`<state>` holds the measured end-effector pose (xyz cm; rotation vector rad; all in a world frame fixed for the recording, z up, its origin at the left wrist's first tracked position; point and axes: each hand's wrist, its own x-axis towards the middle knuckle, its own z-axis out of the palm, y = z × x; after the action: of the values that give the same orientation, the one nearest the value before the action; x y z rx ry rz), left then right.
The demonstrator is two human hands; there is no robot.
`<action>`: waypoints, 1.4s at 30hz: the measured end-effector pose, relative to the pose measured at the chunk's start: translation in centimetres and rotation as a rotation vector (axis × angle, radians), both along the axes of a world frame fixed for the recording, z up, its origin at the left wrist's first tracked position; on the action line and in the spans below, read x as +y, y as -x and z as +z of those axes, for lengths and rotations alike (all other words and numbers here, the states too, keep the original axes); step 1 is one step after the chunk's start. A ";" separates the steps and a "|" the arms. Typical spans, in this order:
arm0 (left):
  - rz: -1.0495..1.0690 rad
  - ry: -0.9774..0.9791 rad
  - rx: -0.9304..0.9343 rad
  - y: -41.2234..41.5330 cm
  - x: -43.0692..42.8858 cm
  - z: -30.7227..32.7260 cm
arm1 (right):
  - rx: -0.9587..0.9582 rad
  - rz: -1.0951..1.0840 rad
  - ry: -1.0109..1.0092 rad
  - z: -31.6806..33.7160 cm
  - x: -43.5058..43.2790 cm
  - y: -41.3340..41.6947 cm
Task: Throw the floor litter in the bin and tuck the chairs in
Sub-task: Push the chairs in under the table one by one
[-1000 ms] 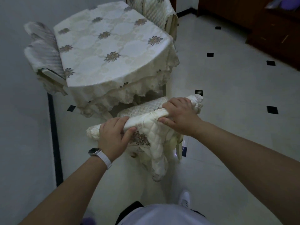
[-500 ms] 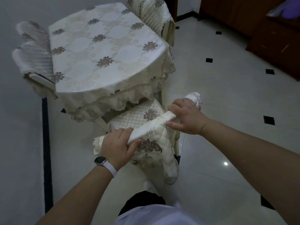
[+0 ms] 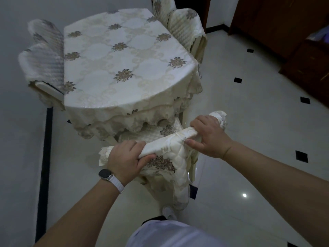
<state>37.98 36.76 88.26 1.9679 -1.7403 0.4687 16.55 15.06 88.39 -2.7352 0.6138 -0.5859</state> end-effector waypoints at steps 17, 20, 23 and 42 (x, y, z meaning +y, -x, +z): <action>0.056 0.048 0.051 -4.7 -3.8 0.3 | 0.018 0.030 -0.013 1.1 -4.0 -5.3; 0.087 0.050 0.051 -4.7 -4.6 0.1 | 0.025 0.058 -0.016 1.1 -5.6 -5.9; 0.130 0.047 0.046 -4.3 -5.4 0.1 | 0.021 0.097 -0.042 1.0 -6.9 -6.0; 0.235 -0.002 0.013 0.7 -9.7 -2.1 | 0.088 0.256 -0.040 -0.9 -13.9 -3.7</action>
<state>37.24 27.11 86.11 2.1830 -1.5087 0.5318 20.26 1.12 87.50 -2.7527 0.2824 -0.3899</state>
